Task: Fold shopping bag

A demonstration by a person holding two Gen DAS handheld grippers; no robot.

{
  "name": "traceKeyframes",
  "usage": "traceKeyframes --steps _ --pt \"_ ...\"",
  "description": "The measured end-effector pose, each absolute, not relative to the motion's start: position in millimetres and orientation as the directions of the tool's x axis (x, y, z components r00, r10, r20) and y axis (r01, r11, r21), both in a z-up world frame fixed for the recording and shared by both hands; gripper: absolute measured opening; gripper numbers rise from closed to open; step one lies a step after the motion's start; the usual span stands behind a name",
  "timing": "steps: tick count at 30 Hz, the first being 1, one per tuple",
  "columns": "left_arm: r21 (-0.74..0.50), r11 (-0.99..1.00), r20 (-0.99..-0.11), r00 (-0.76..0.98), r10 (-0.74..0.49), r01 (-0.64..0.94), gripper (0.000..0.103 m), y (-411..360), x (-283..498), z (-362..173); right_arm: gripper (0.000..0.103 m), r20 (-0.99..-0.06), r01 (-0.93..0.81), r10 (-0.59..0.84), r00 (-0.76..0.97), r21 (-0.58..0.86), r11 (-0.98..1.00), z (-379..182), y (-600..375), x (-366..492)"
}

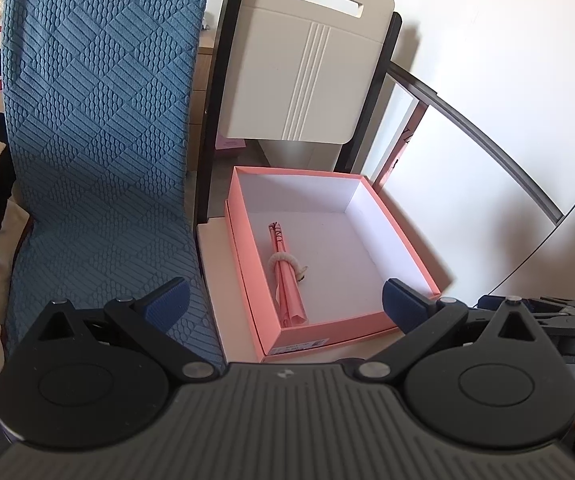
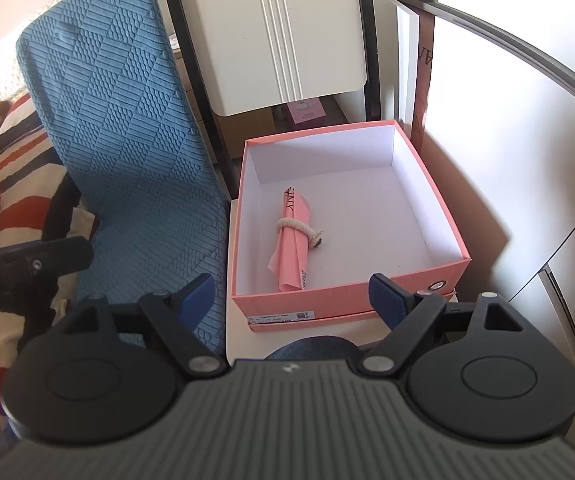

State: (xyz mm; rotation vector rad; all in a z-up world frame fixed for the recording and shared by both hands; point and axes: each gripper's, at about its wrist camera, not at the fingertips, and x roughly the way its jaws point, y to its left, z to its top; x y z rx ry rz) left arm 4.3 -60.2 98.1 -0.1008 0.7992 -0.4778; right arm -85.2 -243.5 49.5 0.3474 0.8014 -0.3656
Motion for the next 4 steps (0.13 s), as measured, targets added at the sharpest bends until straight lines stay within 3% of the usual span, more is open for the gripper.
traceKeyframes --steps 4 --pt "-0.26 0.886 -0.662 0.596 -0.454 0.385 0.103 -61.5 2.9 99.4 0.085 -0.746 0.446 -0.185 0.639 0.163 0.88 49.2 -243.1 -86.5"
